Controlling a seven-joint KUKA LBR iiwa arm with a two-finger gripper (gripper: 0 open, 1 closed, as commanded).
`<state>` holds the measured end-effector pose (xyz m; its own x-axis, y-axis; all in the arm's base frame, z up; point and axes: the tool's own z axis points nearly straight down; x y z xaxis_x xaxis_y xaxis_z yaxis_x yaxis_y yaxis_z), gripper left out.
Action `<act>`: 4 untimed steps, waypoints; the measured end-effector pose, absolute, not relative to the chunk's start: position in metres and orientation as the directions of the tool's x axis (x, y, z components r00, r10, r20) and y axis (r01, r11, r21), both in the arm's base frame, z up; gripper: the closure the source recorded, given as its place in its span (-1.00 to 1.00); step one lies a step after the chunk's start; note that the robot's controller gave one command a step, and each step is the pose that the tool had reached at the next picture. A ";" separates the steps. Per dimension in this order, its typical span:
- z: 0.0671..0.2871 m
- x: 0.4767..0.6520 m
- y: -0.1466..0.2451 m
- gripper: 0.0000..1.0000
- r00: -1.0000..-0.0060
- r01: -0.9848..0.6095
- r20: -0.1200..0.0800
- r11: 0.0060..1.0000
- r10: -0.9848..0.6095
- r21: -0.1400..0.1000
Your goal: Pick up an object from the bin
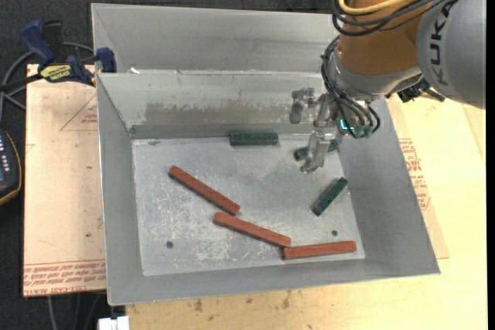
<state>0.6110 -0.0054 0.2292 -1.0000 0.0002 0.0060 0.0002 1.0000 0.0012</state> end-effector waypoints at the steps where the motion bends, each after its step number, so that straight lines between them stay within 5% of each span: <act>1: 0.132 0.633 -0.097 -1.00 -1.000 -0.030 0.005 1.000 -0.030 -0.001; 2: 0.067 0.652 -0.141 -1.00 -1.000 -0.014 0.000 1.000 -0.014 0.001; 3: 0.071 0.653 -0.138 1.00 -1.000 -0.017 -0.005 1.000 -0.017 0.000; 4: 0.242 0.650 -0.150 1.00 -1.000 0.007 -0.013 1.000 0.007 -0.002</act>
Offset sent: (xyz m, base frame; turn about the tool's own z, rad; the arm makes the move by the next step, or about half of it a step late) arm 0.0233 -0.0874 -0.0922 -0.0385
